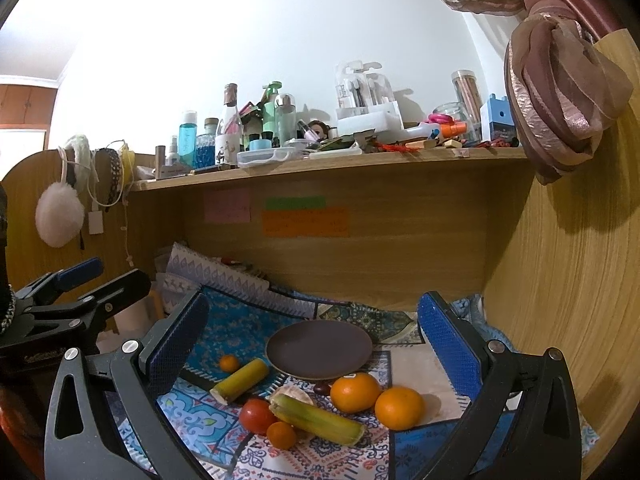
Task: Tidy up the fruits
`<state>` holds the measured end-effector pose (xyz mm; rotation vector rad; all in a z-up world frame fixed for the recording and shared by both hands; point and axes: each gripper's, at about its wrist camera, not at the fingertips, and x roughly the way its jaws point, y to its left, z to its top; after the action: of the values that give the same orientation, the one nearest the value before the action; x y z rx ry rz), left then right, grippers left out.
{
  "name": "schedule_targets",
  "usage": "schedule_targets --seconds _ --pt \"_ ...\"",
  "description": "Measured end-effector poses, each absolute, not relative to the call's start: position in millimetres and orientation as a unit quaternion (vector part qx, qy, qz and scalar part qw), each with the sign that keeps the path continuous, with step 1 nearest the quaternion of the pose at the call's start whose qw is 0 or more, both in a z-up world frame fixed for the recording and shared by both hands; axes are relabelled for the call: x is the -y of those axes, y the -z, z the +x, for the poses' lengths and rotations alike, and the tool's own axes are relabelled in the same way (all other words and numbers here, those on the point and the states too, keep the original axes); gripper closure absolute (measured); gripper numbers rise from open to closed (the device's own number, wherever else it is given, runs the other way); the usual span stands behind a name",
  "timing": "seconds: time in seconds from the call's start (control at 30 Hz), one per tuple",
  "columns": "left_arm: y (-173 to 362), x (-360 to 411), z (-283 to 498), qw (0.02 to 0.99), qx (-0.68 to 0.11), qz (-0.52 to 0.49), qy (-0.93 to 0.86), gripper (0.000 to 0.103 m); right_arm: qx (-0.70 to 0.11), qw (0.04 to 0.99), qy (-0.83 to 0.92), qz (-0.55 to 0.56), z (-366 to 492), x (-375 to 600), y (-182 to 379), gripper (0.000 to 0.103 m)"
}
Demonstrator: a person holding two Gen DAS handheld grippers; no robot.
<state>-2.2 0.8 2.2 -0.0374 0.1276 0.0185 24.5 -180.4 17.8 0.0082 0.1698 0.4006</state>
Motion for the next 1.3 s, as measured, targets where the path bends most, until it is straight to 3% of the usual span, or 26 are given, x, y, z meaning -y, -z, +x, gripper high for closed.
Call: schedule_targets --seconds 1.3 --pt "-1.8 -0.9 4.4 0.998 -0.059 -0.021 -0.004 0.0 -0.095 0.975 -0.199 0.008 31.9 178.0 -14.7 0.0"
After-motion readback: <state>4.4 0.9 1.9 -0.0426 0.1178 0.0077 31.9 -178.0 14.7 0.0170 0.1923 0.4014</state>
